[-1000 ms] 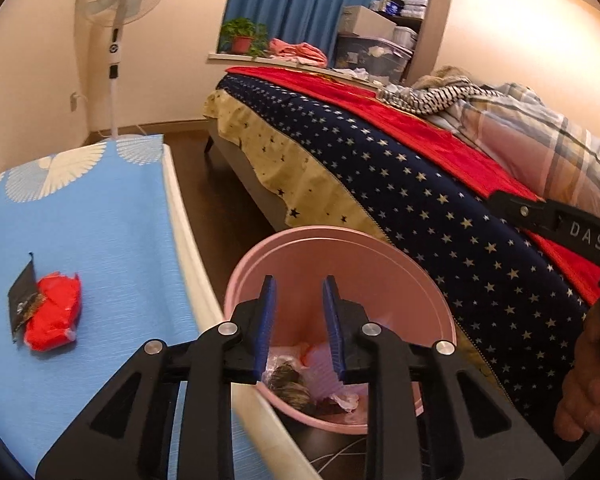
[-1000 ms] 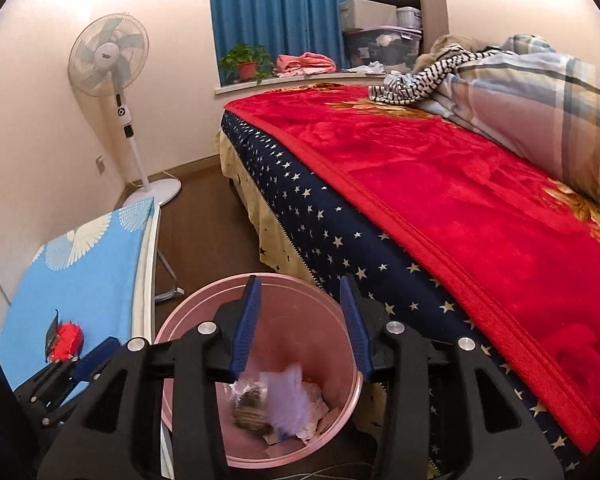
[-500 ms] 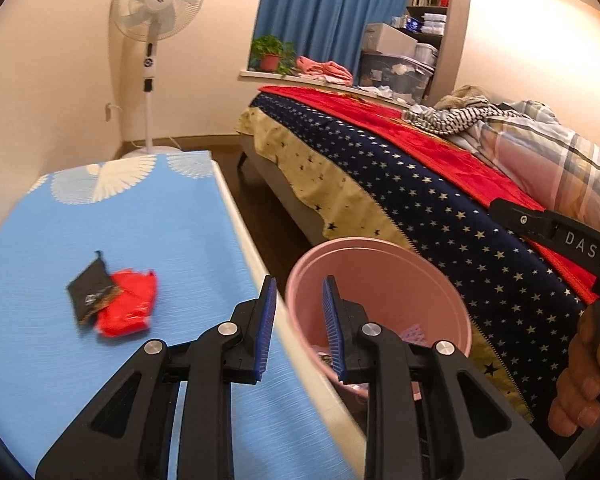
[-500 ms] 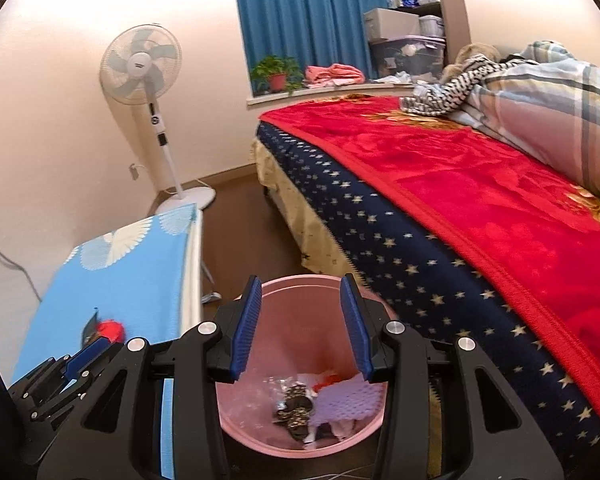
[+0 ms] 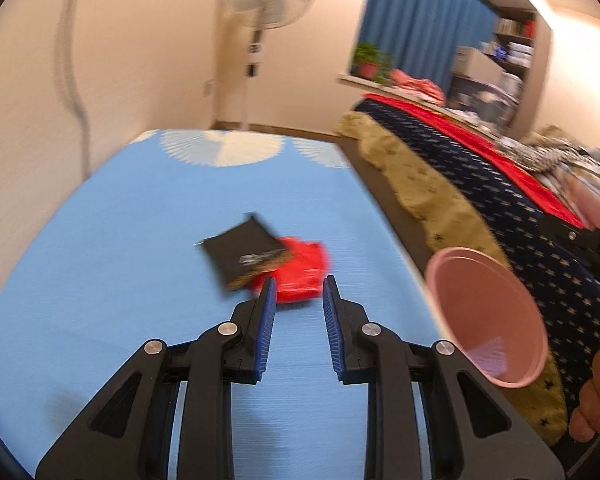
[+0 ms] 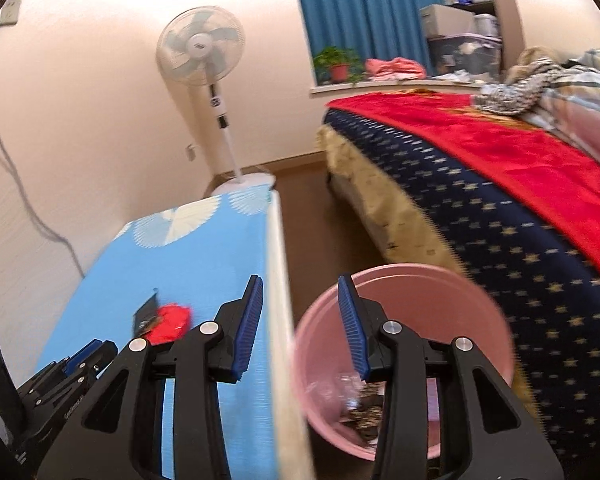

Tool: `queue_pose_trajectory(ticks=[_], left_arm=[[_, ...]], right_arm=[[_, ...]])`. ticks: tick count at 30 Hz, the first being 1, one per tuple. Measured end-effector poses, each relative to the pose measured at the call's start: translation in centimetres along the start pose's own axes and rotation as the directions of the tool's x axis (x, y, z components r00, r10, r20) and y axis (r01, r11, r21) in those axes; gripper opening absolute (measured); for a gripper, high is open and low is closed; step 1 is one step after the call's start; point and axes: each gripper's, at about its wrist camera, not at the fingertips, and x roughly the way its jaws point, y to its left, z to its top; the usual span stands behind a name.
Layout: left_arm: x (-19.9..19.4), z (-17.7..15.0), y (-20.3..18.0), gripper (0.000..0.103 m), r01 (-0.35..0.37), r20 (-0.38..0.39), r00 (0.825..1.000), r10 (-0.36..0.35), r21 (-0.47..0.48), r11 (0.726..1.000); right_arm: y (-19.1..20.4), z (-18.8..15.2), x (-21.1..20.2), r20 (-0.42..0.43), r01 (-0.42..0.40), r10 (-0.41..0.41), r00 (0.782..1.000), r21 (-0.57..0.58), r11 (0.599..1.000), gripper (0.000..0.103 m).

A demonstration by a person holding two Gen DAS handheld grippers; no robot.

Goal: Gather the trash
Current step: 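Move both tools back to the black pouch and red plastic bag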

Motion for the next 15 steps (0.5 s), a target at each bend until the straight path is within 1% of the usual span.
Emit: queue_pose_trajectory(ticks=[2, 4, 6, 8, 12, 15], left_arm=[[0.4, -0.1, 1.7, 0.024, -0.044, -0.011, 0.999, 0.043, -0.055, 0.998], [0.7, -0.1, 3.2, 0.024, -0.054, -0.014, 0.999, 0.052, -0.123, 0.991], [1.2, -0.4, 4.3, 0.024, -0.078, -0.019, 0.997, 0.076, -0.158, 0.984], [1.8, -0.7, 5.3, 0.024, -0.087, -0.03, 0.996, 0.083, -0.19, 0.978], [2.9, -0.9, 6.1, 0.024, -0.105, -0.045, 0.994, 0.098, -0.206, 0.973], [3.9, -0.9, 6.0, 0.024, -0.092, -0.06, 0.995, 0.081, -0.205, 0.974]], right_arm=[[1.6, -0.5, 1.4, -0.02, -0.04, 0.04, 0.999, -0.006, 0.999, 0.039], [3.0, -1.1, 2.7, -0.042, -0.077, 0.076, 0.996, -0.008, 0.997, 0.039], [4.2, -1.7, 3.8, -0.064, -0.107, 0.106, 0.992, -0.009, 0.994, 0.039], [5.4, -2.2, 4.9, -0.084, -0.146, 0.145, 0.986, -0.003, 0.989, 0.039], [7.2, -2.8, 6.6, -0.106, -0.206, 0.206, 0.973, 0.006, 0.979, 0.039], [8.0, -3.3, 8.1, -0.131, -0.237, 0.24, 0.962, 0.035, 0.971, 0.04]])
